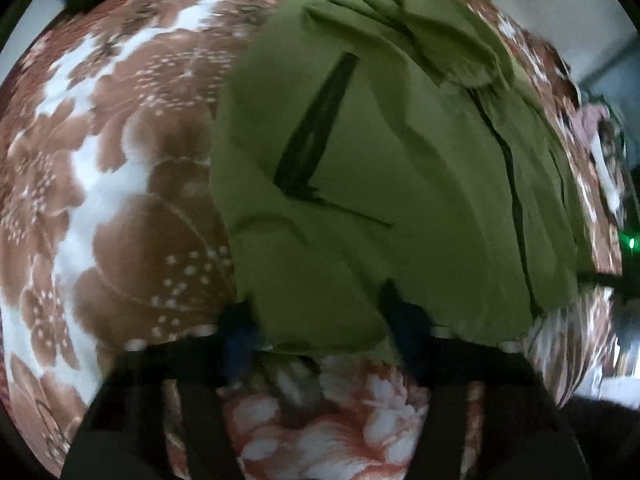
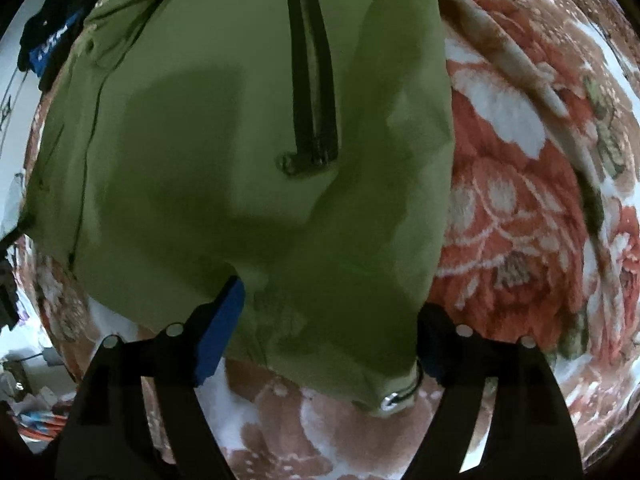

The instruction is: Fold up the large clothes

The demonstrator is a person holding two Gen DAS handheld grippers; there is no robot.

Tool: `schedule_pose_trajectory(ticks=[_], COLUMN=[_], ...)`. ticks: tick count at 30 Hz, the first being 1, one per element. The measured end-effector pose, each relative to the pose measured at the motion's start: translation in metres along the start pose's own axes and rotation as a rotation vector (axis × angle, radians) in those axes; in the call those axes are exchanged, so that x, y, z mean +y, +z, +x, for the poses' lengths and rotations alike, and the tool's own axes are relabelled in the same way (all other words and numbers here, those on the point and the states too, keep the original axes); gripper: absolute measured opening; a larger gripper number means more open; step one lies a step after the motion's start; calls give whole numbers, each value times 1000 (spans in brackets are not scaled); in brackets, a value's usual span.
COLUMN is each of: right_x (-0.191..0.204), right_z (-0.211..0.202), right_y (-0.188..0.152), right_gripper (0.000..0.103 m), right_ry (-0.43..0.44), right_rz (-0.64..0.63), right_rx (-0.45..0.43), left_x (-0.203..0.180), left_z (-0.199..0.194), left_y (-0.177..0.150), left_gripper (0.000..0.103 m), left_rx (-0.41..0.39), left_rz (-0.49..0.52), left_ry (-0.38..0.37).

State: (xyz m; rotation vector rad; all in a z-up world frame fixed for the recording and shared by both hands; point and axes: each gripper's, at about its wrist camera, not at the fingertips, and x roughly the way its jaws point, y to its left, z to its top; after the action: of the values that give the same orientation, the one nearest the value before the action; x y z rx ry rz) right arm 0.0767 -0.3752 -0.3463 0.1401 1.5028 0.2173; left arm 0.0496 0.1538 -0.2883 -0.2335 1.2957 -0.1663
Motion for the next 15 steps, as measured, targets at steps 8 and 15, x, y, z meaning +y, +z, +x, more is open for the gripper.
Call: schedule_pose_trajectory(ticks=[8,15], right_x=[-2,0], right_z=[-17,-40], right_y=[16,10], right_gripper=[8,6], right_ry=[2,10], right_rz=[-58,-127], right_rx=[2,-48], left_x=[3,-36], left_z=[10,-10], left_y=[17,38], left_gripper=[9,8], left_rx=[18,-55], left_rz=[-57,-9], left_ry=[-45,-98])
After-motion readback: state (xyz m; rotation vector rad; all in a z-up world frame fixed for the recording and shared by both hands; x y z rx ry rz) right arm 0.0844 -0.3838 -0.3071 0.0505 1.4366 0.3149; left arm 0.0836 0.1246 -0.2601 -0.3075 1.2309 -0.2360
